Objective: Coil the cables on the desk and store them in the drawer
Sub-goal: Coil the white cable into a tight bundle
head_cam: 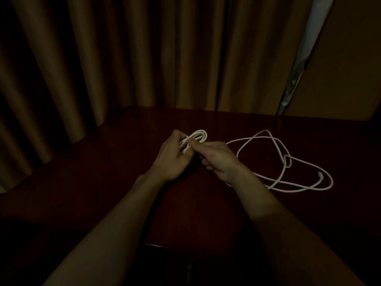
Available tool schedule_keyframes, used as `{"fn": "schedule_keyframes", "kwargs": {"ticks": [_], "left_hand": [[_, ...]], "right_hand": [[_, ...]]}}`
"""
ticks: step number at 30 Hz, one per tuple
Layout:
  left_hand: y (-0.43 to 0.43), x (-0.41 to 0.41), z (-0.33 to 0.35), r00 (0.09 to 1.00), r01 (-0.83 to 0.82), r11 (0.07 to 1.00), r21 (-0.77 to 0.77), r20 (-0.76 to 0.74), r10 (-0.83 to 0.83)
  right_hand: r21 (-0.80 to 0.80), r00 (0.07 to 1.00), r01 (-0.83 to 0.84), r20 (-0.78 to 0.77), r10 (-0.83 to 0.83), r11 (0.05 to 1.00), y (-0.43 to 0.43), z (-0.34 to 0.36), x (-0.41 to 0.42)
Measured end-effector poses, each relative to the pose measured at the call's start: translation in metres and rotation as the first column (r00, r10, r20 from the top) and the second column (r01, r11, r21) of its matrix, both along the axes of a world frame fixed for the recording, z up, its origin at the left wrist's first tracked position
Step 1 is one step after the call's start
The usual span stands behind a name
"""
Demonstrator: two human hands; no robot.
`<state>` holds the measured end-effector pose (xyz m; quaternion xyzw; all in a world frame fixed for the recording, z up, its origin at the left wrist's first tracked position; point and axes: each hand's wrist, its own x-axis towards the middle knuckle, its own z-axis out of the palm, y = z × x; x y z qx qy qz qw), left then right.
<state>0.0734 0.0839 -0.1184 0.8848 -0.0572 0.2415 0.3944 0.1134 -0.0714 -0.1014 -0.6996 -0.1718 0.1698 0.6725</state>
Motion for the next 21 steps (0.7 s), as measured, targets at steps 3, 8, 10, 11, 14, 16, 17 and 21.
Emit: {"fn": "schedule_keyframes", "kwargs": {"ticks": [3, 8, 10, 11, 14, 16, 17, 21], "left_hand": [[-0.0021, -0.0034, 0.0030, 0.999, -0.015, 1.000, -0.019, -0.034, 0.015], [-0.0031, -0.0035, 0.0037, 0.998, 0.007, 1.000, 0.005, -0.065, -0.007], [-0.0032, -0.0038, 0.0028, 0.997, 0.035, 0.999, -0.020, -0.069, -0.037], [-0.0032, -0.0039, 0.0026, 0.996, 0.051, 0.998, -0.045, -0.074, -0.055], [-0.0028, -0.0038, 0.0025, 0.993, 0.070, 0.996, -0.064, -0.094, -0.075], [-0.0036, -0.0033, 0.0030, 0.993, 0.066, 0.998, -0.026, -0.095, -0.068], [-0.0043, -0.0037, 0.0034, 0.993, 0.063, 0.998, -0.007, -0.095, -0.064], [-0.0032, -0.0047, 0.0025, 0.993, 0.061, 0.998, 0.006, -0.102, -0.060]], "right_hand": [[-0.019, 1.000, 0.007, -0.010, -0.007, 1.000, 0.0020, -0.0005, -0.0019], [-0.017, 0.998, 0.019, -0.066, -0.020, 1.000, 0.0012, 0.0017, 0.0002], [0.003, 0.995, 0.014, -0.099, -0.014, 1.000, 0.0002, 0.0019, 0.0025], [0.003, 0.995, 0.014, -0.102, -0.013, 1.000, 0.0000, 0.0019, 0.0030], [-0.016, 0.995, 0.047, -0.091, -0.048, 0.999, 0.0025, 0.0026, 0.0019], [-0.032, 0.992, 0.082, -0.090, -0.085, 0.996, 0.0046, 0.0039, 0.0017], [-0.043, 0.992, 0.084, -0.092, -0.088, 0.996, 0.0049, 0.0043, 0.0021], [-0.087, 0.996, 0.060, -0.066, -0.066, 0.994, 0.0062, 0.0041, 0.0031]]}}
